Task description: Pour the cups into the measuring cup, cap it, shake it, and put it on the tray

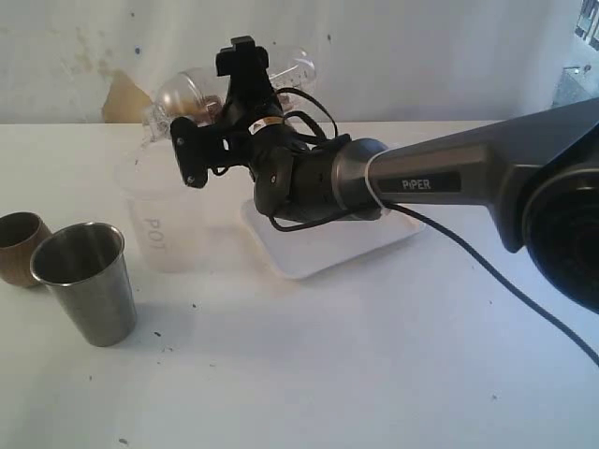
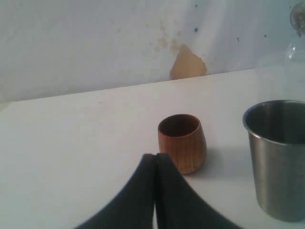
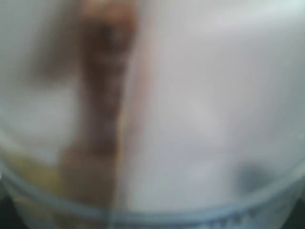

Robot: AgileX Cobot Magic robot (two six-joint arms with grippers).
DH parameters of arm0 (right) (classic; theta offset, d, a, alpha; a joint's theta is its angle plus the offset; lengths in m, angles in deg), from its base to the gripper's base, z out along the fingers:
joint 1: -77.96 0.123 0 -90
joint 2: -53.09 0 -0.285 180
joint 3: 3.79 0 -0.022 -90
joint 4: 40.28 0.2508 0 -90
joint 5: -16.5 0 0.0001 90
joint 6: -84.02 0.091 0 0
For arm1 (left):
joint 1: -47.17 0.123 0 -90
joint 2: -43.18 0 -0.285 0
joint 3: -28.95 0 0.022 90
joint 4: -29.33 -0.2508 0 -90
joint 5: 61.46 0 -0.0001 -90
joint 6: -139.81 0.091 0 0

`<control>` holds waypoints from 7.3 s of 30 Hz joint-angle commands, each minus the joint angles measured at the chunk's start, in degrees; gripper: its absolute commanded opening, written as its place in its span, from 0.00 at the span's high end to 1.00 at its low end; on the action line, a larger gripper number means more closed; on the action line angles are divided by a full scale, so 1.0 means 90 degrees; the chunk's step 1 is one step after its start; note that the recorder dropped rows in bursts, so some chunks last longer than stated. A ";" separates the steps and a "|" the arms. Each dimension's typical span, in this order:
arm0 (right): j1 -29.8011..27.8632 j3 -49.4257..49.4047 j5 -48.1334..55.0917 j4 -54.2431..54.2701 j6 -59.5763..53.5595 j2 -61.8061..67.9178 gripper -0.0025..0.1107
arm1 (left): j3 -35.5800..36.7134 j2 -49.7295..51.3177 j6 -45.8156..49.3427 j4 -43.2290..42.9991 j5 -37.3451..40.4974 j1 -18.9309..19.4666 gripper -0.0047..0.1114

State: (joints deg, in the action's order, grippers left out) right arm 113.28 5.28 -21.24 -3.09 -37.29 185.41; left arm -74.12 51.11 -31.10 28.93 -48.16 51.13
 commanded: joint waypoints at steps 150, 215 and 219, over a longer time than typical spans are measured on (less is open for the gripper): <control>-0.0442 0.0113 -0.0758 -0.2787 -0.0107 -0.0115 0.98 | 0.0032 -0.0016 -0.0015 -0.0006 0.0002 -0.0008 0.96; -0.0629 0.0117 -0.0844 -0.2968 -0.0107 0.0028 0.98 | 0.0032 -0.0016 -0.0015 -0.0006 0.0002 -0.0008 0.96; -0.0629 0.0117 -0.0796 -0.2968 -0.0084 0.0028 0.98 | 0.0032 -0.0016 -0.0015 -0.0006 0.0002 -0.0008 0.96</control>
State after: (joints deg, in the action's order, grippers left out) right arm 107.98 5.63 -26.02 -30.17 -37.29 186.34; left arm -74.12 51.11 -31.10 28.93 -48.16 51.13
